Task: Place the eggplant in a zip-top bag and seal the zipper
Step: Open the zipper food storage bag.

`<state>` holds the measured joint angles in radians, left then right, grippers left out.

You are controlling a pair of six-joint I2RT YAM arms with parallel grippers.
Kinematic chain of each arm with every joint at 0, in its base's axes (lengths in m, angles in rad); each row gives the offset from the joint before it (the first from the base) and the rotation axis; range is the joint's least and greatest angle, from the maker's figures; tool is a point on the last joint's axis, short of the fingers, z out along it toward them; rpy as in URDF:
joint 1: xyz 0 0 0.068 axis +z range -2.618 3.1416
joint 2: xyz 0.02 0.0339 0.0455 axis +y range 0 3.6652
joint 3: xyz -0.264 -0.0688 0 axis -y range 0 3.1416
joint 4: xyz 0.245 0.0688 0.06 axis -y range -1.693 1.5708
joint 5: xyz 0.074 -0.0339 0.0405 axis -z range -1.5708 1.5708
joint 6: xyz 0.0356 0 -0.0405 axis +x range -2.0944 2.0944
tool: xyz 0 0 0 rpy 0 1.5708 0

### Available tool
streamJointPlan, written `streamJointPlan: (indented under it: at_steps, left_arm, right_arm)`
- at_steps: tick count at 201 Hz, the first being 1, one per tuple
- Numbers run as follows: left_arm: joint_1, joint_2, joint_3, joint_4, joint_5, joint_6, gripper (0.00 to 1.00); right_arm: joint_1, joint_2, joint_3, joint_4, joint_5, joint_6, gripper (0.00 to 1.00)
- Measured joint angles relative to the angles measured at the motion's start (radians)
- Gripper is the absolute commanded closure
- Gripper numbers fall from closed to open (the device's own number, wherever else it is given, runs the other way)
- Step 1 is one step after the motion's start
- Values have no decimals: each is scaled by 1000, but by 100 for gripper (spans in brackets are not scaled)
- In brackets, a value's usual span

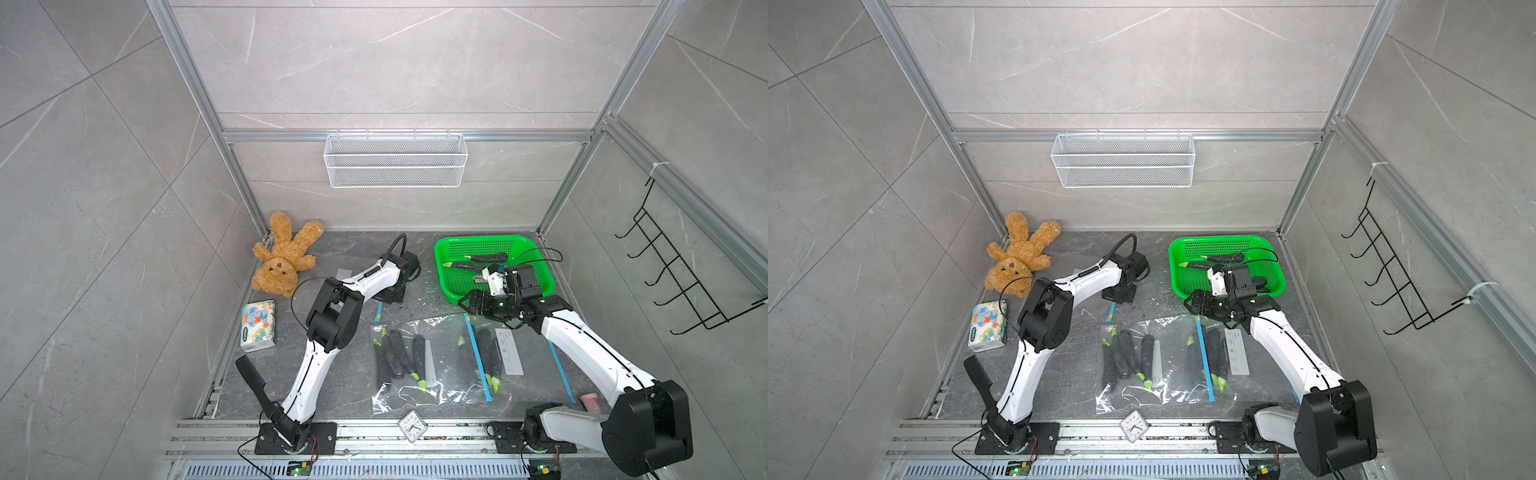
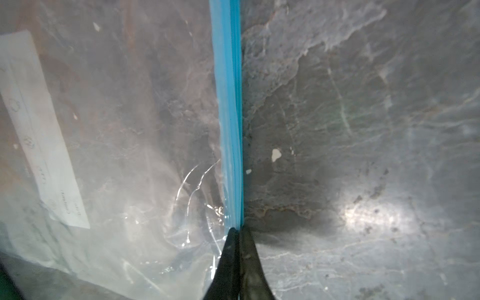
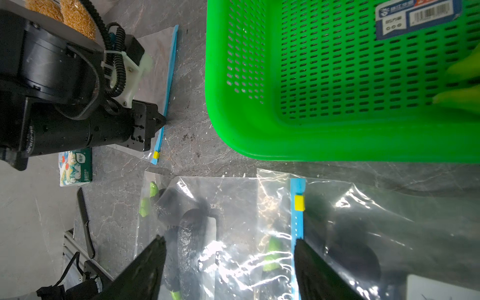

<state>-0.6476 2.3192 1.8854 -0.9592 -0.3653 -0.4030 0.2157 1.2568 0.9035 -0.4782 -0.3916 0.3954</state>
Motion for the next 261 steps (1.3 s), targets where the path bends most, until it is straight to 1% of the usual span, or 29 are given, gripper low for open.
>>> streamJointPlan:
  at_steps: [42, 92, 122, 158, 181, 218, 261]
  left_arm:
    - [0, -18, 17, -36, 0, 7, 100]
    - [-6, -115, 80, -78, -1, 18, 100]
    - [-13, -146, 112, -96, 0, 19, 100]
    - [-39, -149, 121, -114, 2, 18, 100]
    - [-64, -164, 121, -118, 3, 12, 100]
    - [-96, -235, 121, -118, 8, -6, 100]
    - [-111, -296, 121, -117, 9, -21, 100]
  right_arm:
    - [0, 0, 9, -19, 11, -6, 21]
    - [28, 0, 11, -17, 10, -3, 21]
    - [50, 8, 13, 5, 6, 10, 21]
    - [101, 77, 41, 70, -40, 51, 22]
    - [127, 131, 79, 118, -70, 80, 26]
    - [155, 222, 133, 224, -108, 129, 30]
    - [167, 311, 174, 309, -138, 189, 31]
